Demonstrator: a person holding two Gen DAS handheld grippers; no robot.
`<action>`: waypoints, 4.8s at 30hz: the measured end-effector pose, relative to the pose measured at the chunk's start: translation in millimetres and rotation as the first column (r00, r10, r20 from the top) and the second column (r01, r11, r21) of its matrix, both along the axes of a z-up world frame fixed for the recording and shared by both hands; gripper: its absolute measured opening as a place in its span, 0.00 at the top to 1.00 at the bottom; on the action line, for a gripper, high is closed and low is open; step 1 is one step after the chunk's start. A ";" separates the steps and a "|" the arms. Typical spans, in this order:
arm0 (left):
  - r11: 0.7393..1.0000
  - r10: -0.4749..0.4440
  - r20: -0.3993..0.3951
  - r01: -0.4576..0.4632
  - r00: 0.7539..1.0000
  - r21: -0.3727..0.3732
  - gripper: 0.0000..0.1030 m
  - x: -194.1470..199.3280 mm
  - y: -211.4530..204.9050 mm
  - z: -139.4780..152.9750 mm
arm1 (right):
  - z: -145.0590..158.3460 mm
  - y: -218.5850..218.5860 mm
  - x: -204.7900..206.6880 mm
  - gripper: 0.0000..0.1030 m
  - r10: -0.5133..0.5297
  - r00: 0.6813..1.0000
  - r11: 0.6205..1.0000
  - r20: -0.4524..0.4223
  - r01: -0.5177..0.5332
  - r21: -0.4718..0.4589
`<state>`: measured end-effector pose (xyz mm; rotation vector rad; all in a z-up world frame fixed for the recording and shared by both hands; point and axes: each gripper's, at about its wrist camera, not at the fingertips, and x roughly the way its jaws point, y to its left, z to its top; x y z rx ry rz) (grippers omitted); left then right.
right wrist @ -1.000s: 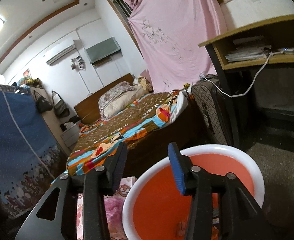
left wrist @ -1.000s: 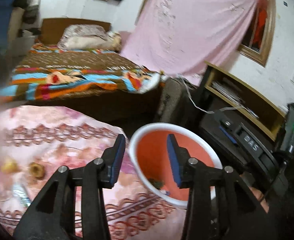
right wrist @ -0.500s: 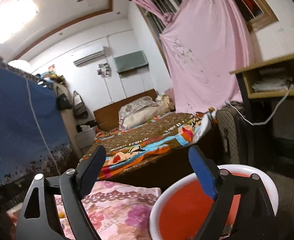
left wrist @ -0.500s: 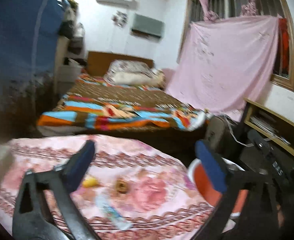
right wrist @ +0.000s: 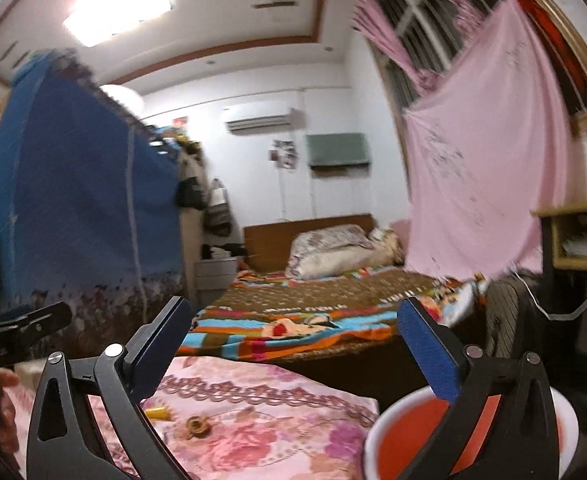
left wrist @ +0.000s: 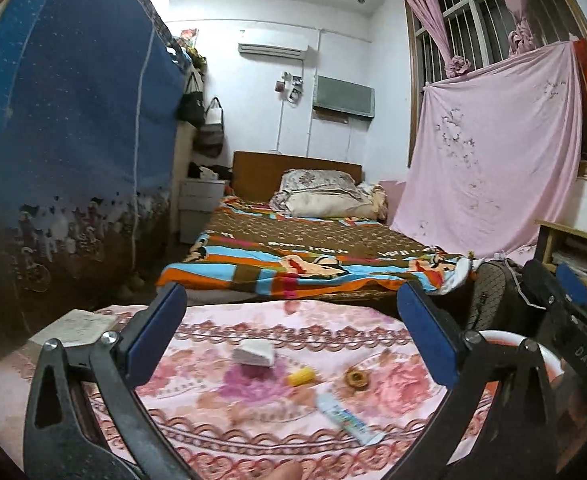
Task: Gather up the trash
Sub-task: 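Move both tools back over the remaining trash on the bed, then grasp the white toothpaste tube with the left tool while the right tool grasps the brown shell, then carry both items over the orange basin and open both tools to drop them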
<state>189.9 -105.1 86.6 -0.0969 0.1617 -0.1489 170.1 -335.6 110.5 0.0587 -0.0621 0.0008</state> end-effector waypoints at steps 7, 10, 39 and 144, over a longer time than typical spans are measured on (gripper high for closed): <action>1.000 0.016 0.001 -0.016 1.000 0.012 0.11 -9.5 11.9 -12.7 | -6.0 22.6 5.6 0.00 0.087 0.996 0.992 -0.018 -0.089 -0.093; 1.000 0.000 -0.034 0.001 0.999 0.020 0.11 -5.7 13.8 -17.5 | -6.9 20.3 10.8 0.00 0.107 0.993 0.991 -0.044 -0.110 -0.081; 0.928 -0.346 -0.628 0.352 0.697 -0.121 0.77 70.1 -41.6 -84.9 | -43.9 21.1 95.4 0.51 0.252 0.822 0.964 -0.511 -0.260 0.056; 0.771 -0.609 -0.363 0.635 0.706 -0.058 1.00 34.1 -219.3 -1.6 | -25.8 -164.0 -4.9 0.80 -0.196 0.942 0.868 -0.273 0.296 0.399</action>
